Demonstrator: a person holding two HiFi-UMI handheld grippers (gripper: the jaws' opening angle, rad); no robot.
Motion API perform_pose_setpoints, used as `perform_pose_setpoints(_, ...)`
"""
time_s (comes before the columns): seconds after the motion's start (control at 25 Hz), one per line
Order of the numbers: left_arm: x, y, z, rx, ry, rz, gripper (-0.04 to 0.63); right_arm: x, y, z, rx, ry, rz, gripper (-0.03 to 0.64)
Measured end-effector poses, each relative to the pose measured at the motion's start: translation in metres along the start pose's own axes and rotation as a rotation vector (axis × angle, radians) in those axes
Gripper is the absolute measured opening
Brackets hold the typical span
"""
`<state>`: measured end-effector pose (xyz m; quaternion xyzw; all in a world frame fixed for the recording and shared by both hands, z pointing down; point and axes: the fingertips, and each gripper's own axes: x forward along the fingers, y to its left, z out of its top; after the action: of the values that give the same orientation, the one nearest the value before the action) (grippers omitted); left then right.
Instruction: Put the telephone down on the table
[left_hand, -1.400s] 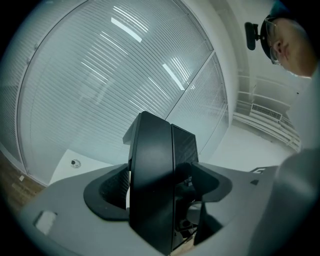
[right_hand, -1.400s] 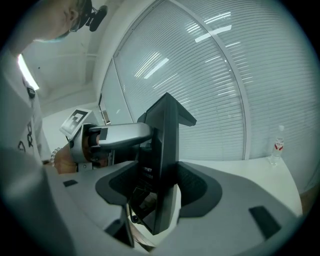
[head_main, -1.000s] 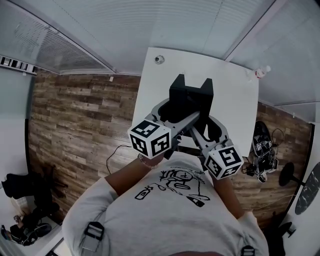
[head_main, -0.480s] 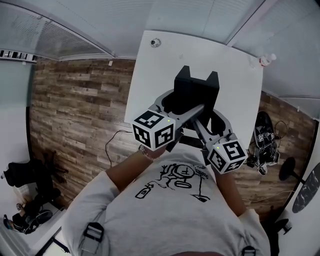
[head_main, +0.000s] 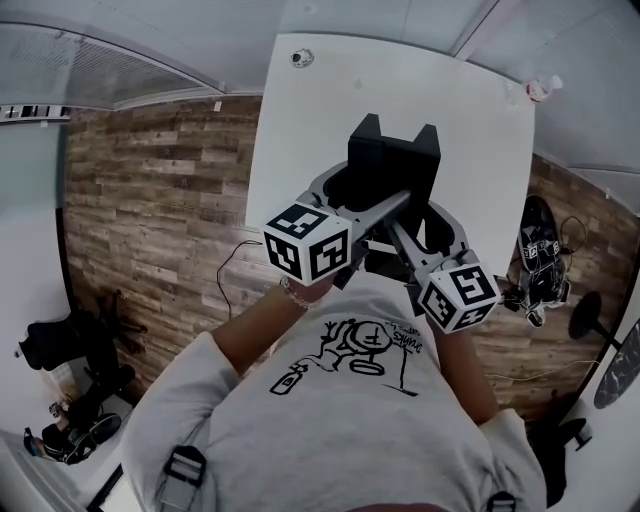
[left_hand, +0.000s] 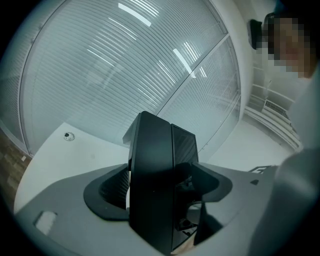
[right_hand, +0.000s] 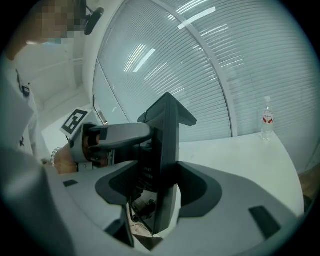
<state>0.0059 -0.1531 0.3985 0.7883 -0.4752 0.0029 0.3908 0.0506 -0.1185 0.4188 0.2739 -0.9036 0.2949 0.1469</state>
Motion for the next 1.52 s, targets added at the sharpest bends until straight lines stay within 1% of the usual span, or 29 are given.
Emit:
perform_pose_setpoints(0.6,0.016,0.032,-0.034,-0.043,0.051,0.023,0.365,0.021,-0.017,-0.037,0.056,0.050,0.008,0.230)
perform_pose_setpoints(1.0,0.034,0.051,-0.059,-0.049,0.102,0.052,0.365,0.033,-0.037,-0.065,0.111,0.065,0.022,0.230)
perform_pose_setpoints(1.2,0.046,0.065,-0.077,-0.082,0.134,0.058,0.365,0.041,-0.049,-0.083,0.138,0.089,0.021,0.230)
perform_pose_setpoints(1.52,0.067,0.086,-0.101,-0.111,0.173,0.076,0.365,0.054,-0.071,-0.107,0.176,0.116,0.027,0.229)
